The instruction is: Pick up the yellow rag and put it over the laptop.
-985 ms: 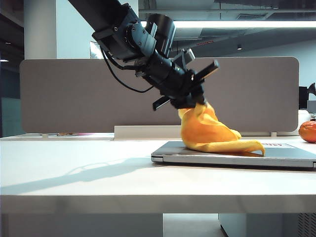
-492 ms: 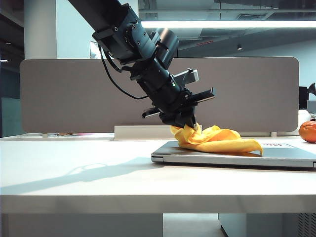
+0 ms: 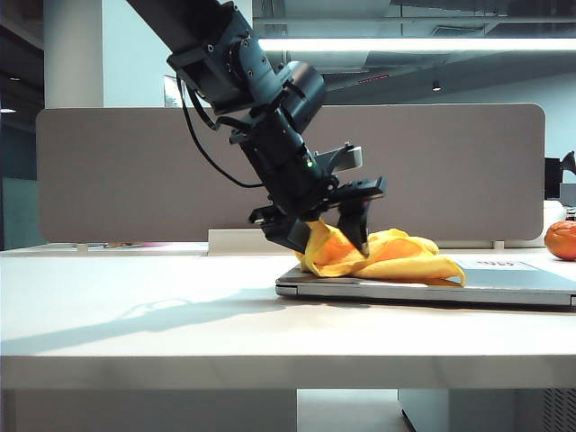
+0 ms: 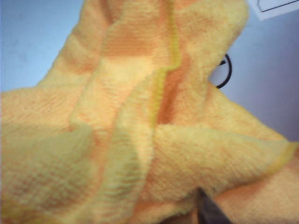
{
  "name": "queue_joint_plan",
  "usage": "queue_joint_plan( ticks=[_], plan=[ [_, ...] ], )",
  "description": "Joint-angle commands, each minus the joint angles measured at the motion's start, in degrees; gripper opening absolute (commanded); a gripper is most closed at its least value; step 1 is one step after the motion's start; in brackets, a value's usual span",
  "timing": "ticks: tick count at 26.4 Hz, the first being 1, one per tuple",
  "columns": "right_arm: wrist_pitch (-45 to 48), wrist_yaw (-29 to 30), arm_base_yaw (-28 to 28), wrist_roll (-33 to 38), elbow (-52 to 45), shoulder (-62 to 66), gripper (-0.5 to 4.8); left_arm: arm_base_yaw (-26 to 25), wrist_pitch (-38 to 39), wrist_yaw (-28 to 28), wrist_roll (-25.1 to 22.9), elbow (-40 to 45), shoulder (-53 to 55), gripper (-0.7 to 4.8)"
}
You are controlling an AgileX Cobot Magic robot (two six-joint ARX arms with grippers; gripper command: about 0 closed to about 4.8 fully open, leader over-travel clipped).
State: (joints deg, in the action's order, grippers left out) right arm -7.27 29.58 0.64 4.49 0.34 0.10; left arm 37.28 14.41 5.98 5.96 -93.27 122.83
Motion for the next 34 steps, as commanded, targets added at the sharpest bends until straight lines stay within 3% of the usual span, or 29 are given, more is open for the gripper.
queue_joint_plan(
  ticks=[1, 13, 20, 27, 34],
  plan=[
    [0.44, -0.04, 0.02, 0.00, -0.33, -0.11, -0.06, 0.11, 0.20, 0.24, -0.17, -0.20, -1.88, 3.24],
    [0.44, -0.04, 0.02, 0.00, -0.33, -0.11, -0.06, 0.13, 10.43, -3.89, 0.07, -0.26, -3.45, 3.23],
    [0.44, -0.07, 0.02, 0.00, -0.33, -0.11, -0.06, 0.13, 10.82, -3.78, 0.02, -3.02, -3.98, 3.23],
    [0.46, -0.09, 0.00, 0.00, -0.33, -0.11, -0.06, 0.90, 8.85, 1.40, -0.20, -7.76, -3.98, 3.23],
    [0.46, -0.09, 0.00, 0.00, -0.33, -0.11, -0.06, 2.71, 8.72, 3.04, -6.25, -7.67, -3.74, 3.23]
  ],
)
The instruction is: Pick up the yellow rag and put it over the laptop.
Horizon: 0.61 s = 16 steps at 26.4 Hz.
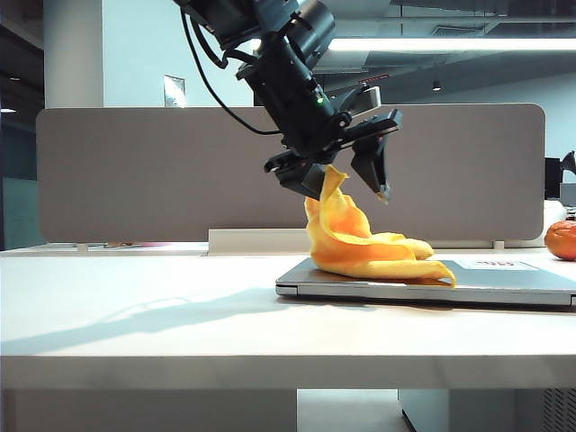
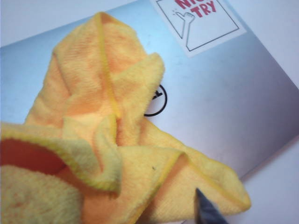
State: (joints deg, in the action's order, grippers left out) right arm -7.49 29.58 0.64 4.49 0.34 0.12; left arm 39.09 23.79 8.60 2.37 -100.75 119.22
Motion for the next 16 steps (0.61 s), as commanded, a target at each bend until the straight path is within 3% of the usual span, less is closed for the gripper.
queue_joint_plan(
  ticks=[1, 7, 10, 16],
  plan=[
    [0.68, -0.09, 0.00, 0.00, -0.33, -0.13, -0.06, 1.27, -0.68, 0.20, -3.04, -0.20, -0.13, 3.23],
    [0.68, -0.07, 0.02, 0.00, -0.33, -0.13, -0.06, 1.20, 1.46, -0.37, -3.02, -0.20, -0.13, 3.23],
    [0.68, -0.07, 0.00, 0.00, -0.33, -0.13, -0.06, 1.18, 5.79, -6.08, -3.08, -0.20, -0.13, 3.24],
    [0.66, -0.04, 0.02, 0.00, -0.33, -0.13, -0.06, 1.16, 14.84, -6.49, -1.29, -0.22, -0.13, 3.23]
  ],
)
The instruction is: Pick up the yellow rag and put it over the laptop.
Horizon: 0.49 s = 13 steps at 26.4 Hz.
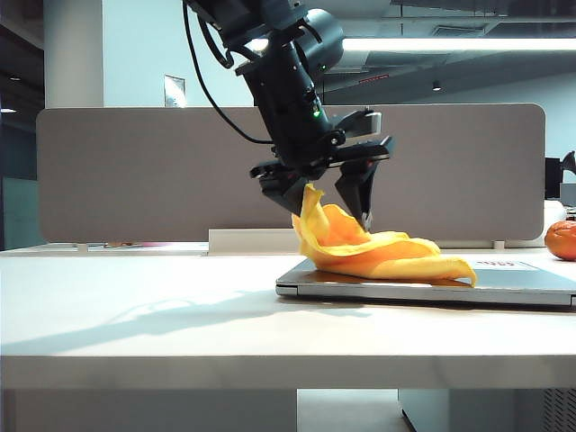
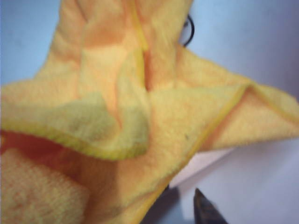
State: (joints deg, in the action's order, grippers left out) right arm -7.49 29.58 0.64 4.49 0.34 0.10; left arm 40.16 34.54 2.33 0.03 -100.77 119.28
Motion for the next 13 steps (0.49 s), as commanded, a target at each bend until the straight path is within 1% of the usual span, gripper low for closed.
queue_joint_plan(
  ticks=[1, 2, 7, 11, 12, 13],
  plan=[
    [0.68, -0.04, 0.02, 0.02, -0.33, -0.11, -0.06, 0.11, 5.35, -0.22, 1.05, -0.20, -0.20, 3.23],
    [0.68, -0.04, 0.02, 0.02, -0.33, -0.11, -0.06, 0.11, 6.01, -0.37, 1.05, -0.20, -0.20, 3.23],
    [0.66, 0.00, 0.02, 0.00, -0.33, -0.11, -0.06, 0.09, 10.05, -6.25, 0.92, -0.20, -0.20, 3.23],
    [0.66, 0.11, 0.02, 0.02, -0.33, -0.11, -0.06, 0.09, 12.24, -14.19, 0.24, -0.20, -0.20, 3.23],
    [0.66, 0.11, 0.02, 0.02, -0.33, -0.11, -0.06, 0.09, 12.24, -15.04, -0.33, -0.20, -0.20, 3.23],
    [0.66, 0.11, 0.02, 0.02, -0.33, -0.11, -0.06, 0.13, 12.22, -17.03, -1.42, -0.20, -0.20, 3.23]
  ],
)
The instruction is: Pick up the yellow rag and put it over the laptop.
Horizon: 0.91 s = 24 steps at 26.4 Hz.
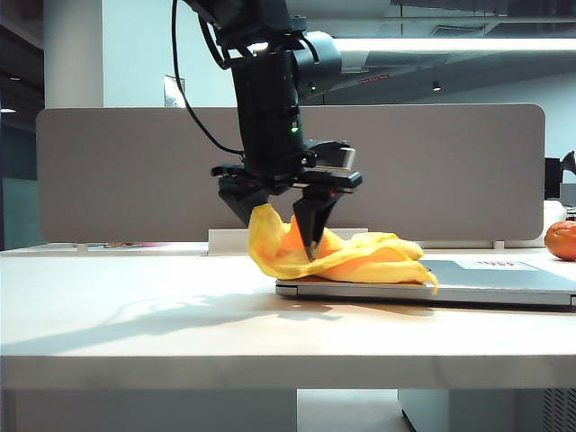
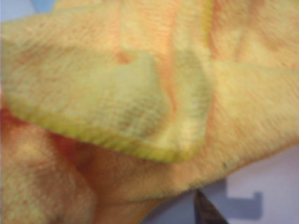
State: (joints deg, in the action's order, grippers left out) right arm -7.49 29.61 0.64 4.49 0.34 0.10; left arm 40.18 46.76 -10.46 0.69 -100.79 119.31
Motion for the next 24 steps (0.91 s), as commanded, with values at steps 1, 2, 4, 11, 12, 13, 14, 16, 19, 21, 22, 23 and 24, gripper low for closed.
queue_joint_plan(
  ticks=[1, 2, 4, 11, 12, 13, 14, 16, 19, 21, 22, 23, 24],
  plan=[
    [0.66, 0.09, 0.02, 0.02, -0.33, -0.11, -0.06, 0.11, -0.04, -5.29, -2.51, -0.17, -0.22, 3.23],
    [0.66, 0.09, 0.02, 0.02, -0.33, -0.11, -0.06, 0.11, -0.15, -7.82, -3.39, -0.17, -0.22, 3.23],
    [0.66, 0.09, 0.02, 0.02, -0.33, -0.11, -0.06, 0.11, -0.22, -10.25, -3.91, -0.17, -0.22, 3.23],
    [0.66, 0.09, 0.02, 0.02, -0.33, -0.11, -0.06, 0.20, -8.76, -13.35, -6.91, -0.17, -0.22, 3.23],
    [0.66, 0.09, 0.02, 0.02, -0.33, -0.11, -0.06, 0.20, -10.34, -13.38, -8.04, -0.17, -0.22, 3.23],
    [0.66, 0.09, 0.02, 0.02, -0.33, -0.11, -0.06, 0.20, -11.04, -13.35, -8.31, -0.17, -0.22, 3.23],
    [0.66, 0.07, 0.02, 0.02, -0.33, -0.11, -0.06, 0.20, -12.87, -13.33, -9.40, -0.17, -0.22, 3.23],
    [0.66, 0.04, 0.02, 0.00, -0.33, -0.11, -0.06, 0.20, -14.99, -13.27, -10.21, -0.17, -0.22, 3.23],
    [0.66, 0.04, 0.02, 0.02, -0.33, -0.11, -0.06, 0.63, -17.94, -12.66, -12.35, -0.17, -0.22, 3.23],
    [0.66, 0.04, 0.02, 0.00, -0.33, -0.11, -0.06, 0.87, -20.00, -12.68, -13.90, -0.17, -0.22, 3.23],
    [0.66, 0.02, 0.02, 0.00, -0.33, -0.11, -0.06, 1.01, -20.70, -12.68, -14.67, -0.17, -0.22, 3.23],
    [0.66, 0.02, 0.00, 0.02, -0.33, -0.11, -0.06, 1.20, -21.33, -12.66, -15.34, -0.17, -0.22, 3.23],
    [0.66, 0.00, 0.02, 0.00, -0.33, -0.11, -0.06, 1.36, -22.14, -12.70, -15.58, -0.17, -0.22, 3.23]
  ],
)
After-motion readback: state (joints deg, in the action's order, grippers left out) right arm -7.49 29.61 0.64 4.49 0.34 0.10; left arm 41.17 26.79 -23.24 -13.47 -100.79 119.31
